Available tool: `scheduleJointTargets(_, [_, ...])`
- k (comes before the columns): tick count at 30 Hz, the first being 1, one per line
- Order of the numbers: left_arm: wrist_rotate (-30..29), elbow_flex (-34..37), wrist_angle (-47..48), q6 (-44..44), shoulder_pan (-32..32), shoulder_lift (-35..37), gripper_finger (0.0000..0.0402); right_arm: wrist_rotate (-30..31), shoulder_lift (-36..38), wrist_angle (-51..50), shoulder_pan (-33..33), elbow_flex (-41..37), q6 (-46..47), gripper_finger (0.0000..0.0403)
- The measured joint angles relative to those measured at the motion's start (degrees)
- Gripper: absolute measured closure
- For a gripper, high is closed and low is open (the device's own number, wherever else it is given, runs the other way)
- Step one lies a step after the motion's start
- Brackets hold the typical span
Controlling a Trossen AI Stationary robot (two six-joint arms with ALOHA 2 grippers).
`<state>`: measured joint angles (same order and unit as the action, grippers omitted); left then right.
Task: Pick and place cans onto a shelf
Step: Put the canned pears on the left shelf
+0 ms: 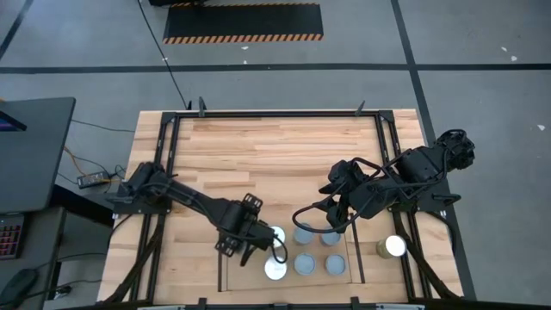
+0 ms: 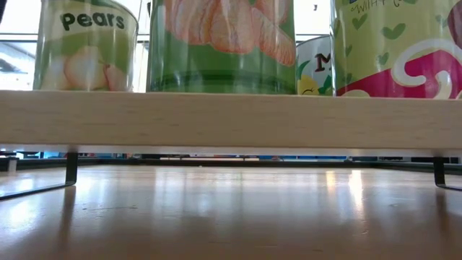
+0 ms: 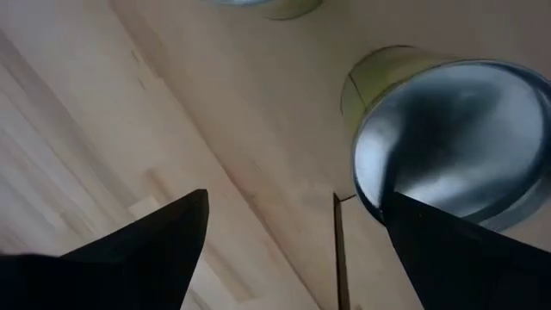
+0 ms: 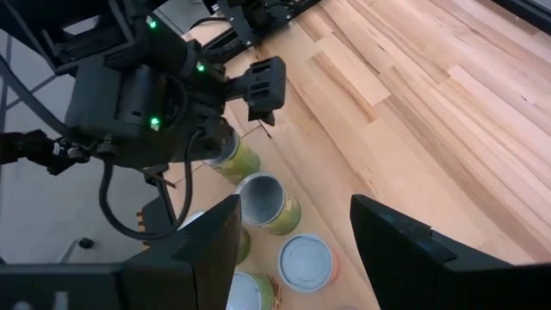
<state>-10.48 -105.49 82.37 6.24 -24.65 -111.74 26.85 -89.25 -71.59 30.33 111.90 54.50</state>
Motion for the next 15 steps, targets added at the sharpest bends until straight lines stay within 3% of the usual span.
scheduleJointTargets(15, [-0.04,0.00,-3.86,0.42,2.41,0.00,0.0047,0.00,0.00,0.00,0.00,0.00,0.00,0.0176])
